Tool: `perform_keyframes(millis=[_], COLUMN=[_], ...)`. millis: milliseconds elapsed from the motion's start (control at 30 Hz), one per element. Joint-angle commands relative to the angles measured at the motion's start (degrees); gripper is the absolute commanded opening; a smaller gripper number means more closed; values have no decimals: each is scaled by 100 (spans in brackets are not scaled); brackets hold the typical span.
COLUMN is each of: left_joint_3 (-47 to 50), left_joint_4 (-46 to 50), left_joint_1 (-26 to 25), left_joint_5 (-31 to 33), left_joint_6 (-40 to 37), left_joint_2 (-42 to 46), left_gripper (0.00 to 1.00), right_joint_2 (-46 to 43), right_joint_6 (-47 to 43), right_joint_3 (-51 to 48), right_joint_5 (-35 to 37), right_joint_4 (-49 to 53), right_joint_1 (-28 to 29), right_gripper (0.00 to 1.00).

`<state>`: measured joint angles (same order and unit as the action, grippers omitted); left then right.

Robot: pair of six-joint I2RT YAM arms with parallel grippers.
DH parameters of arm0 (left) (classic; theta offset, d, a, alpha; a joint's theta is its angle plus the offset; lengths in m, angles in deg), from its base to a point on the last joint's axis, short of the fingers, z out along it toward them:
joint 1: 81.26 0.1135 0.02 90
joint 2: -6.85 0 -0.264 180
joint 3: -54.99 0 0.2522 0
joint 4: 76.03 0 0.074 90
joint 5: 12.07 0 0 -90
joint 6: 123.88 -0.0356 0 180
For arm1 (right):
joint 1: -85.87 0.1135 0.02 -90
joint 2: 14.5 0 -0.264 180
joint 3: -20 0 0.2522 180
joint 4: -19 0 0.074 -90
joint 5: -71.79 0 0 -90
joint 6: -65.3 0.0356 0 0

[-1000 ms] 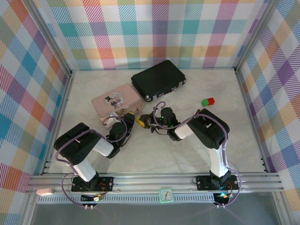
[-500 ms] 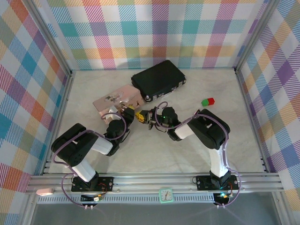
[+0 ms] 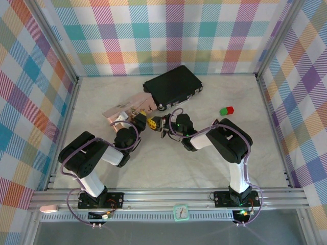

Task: Unlock a padlock with a key

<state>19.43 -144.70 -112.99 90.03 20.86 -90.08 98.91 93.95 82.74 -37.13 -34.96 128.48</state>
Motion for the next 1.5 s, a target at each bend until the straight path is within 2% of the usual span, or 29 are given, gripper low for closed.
perform_keyframes(millis=[0, 167, 333, 567, 667, 767, 900, 1000, 1167, 1300, 1467], left_joint_3=[168, 126, 110, 267, 341, 335, 194, 27, -417, -802, -1042], left_joint_4=[358, 401, 425, 490, 685, 1081, 1927, 2744, 4715, 6207, 6989], left_joint_1=[-290, -289, -290, -290, -290, -287, -290, -290, -288, -290, -290], left_joint_5=[-926, -695, -420, -129, -3, 37, 10, -74, -258, -228, -251], left_joint_6=[-314, 149, 506, 825, 931, 1099, 1279, 1395, 1516, 1459, 1425], left_joint_2=[5, -59, -200, -151, -16, 131, 435, 772, 1531, 2101, 2353], left_gripper=[0, 0, 0, 0, 0, 0, 0, 0, 0, 0, 0], right_joint_2=[-304, 42, 186, -188, -604, -1167, -1777, -1878, -1866, -1763, -1719], right_joint_6=[2157, 1261, 149, -1986, -3144, -4604, -7163, -8519, -9678, -10741, -11462], right_joint_3=[130, 25, -221, -685, -766, -582, 187, 668, 748, 915, 677], right_joint_5=[178, -285, -658, -1270, -1492, -1557, -1200, -1163, -1254, -979, -970], right_joint_4=[-1287, -1283, -1040, 353, 1522, 3218, 6228, 7316, 7300, 7216, 6283], right_joint_1=[25, -100, -213, -453, -556, -604, -578, -572, -463, -204, -44], right_gripper=[0, 0, 11, 26, 29, 32, 36, 39, 42, 46, 46])
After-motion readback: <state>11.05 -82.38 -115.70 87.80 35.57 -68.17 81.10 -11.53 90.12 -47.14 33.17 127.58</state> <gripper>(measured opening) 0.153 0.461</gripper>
